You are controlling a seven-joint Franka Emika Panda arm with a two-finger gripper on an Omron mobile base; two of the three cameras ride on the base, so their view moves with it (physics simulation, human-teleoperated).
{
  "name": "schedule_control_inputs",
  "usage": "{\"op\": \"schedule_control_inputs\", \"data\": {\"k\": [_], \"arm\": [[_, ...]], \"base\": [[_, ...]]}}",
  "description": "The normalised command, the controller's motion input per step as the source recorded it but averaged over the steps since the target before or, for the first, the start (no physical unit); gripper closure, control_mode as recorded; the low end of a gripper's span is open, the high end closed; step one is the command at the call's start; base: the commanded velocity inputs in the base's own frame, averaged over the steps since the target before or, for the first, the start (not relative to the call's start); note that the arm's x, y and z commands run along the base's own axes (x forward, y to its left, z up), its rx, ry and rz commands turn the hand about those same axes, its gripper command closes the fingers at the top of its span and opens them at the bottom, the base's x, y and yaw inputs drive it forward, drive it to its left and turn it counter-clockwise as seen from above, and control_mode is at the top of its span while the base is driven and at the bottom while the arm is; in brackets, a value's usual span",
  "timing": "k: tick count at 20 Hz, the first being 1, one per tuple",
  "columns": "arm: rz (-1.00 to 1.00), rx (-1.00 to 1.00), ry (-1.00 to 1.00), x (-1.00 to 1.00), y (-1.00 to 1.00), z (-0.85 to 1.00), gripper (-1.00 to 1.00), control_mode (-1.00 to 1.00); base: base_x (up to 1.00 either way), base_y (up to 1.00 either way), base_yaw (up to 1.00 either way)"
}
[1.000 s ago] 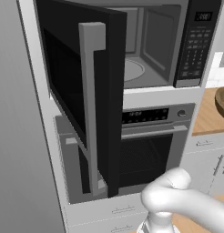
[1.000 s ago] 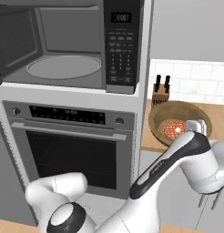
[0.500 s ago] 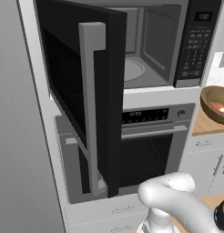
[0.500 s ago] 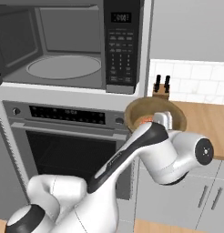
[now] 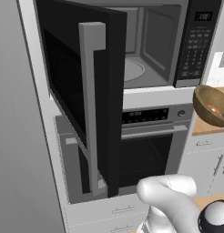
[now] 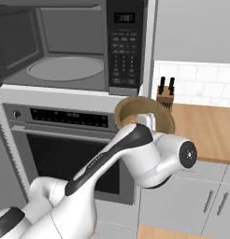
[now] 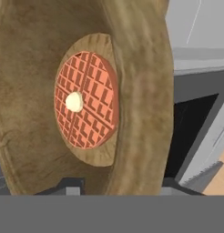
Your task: Open the microwave, place the bowl with waffle inside the microwave, then close the microwave door and turn it on.
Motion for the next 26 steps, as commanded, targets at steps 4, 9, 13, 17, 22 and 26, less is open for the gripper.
{"op": "schedule_control_inputs", "data": {"k": [4, 9, 13, 17, 22, 26], "arm": [[0.09, -0.02, -0.03, -0.15, 0.68, 0.29, 1.00, -1.00], [0.06, -0.08, -0.10, -0.08, 0.94, 0.31, 1.00, -1.00], [0.08, -0.11, -0.23, -0.08, 0.99, 0.25, 1.00, -1.00], [0.14, -0.07, -0.31, 0.00, 0.86, 0.24, 1.00, -1.00], [0.15, -0.05, -0.24, 0.00, 0.82, 0.24, 1.00, -1.00], [0.17, -0.02, -0.06, 0.01, 0.72, 0.30, 1.00, -1.00]], "base": [[0.00, 0.00, 0.00], [0.00, 0.00, 0.00], [0.00, 0.00, 0.00], [0.00, 0.00, 0.00], [0.00, 0.00, 0.00], [0.00, 0.00, 0.00]]}}
